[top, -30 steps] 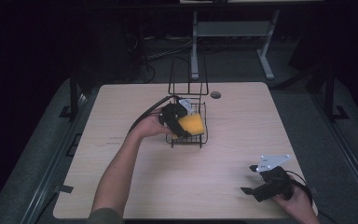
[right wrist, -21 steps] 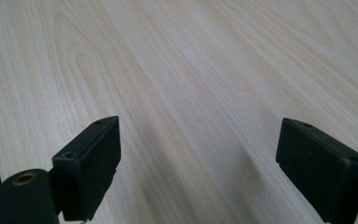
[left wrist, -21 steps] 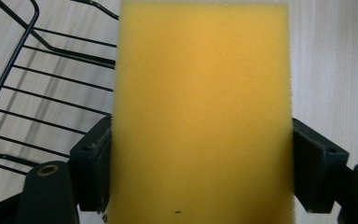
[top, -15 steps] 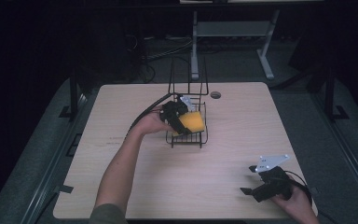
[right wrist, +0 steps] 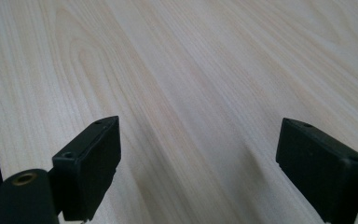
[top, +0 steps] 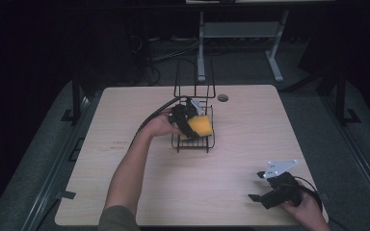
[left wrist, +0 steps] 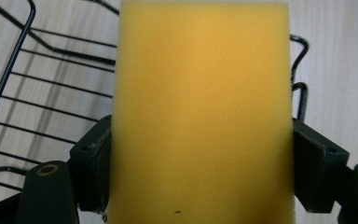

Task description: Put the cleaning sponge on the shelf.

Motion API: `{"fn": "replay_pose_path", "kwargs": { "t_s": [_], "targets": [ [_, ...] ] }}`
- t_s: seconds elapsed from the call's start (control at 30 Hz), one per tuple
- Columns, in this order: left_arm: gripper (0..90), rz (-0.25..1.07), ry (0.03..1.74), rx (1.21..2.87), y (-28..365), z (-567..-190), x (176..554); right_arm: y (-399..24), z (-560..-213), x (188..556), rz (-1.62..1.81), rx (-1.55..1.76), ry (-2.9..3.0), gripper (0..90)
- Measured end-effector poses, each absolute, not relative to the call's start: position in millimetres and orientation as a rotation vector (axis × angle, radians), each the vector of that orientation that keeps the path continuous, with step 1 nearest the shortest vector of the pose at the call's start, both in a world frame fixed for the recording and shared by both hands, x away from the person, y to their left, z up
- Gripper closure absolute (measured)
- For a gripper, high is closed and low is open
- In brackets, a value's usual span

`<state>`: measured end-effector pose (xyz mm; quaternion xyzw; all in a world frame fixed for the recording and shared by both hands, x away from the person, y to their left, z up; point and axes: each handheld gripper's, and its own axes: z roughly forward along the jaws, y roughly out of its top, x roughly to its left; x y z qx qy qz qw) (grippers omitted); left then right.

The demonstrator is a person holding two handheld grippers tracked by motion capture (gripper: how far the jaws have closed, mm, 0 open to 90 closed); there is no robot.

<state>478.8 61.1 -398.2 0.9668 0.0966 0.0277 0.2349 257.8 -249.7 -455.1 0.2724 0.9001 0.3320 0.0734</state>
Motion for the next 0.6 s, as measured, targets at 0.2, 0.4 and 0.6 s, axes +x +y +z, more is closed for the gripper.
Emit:
{"fn": "replay_pose_path", "kwargs": {
  "t_s": [0.2,0.4,0.6],
  "targets": [
    [21.6,0.055,0.281,2.665,61,-405,481,-250,-456,259,0.992,0.808,2.705,13.6],
    [21.6,0.043,0.274,2.676,59,-407,481,-250,-457,259,0.991,0.808,2.707,13.6],
    [21.3,0.033,0.284,2.688,59,-409,481,-250,-457,258,0.991,0.814,2.708,13.6]
  ]
}}
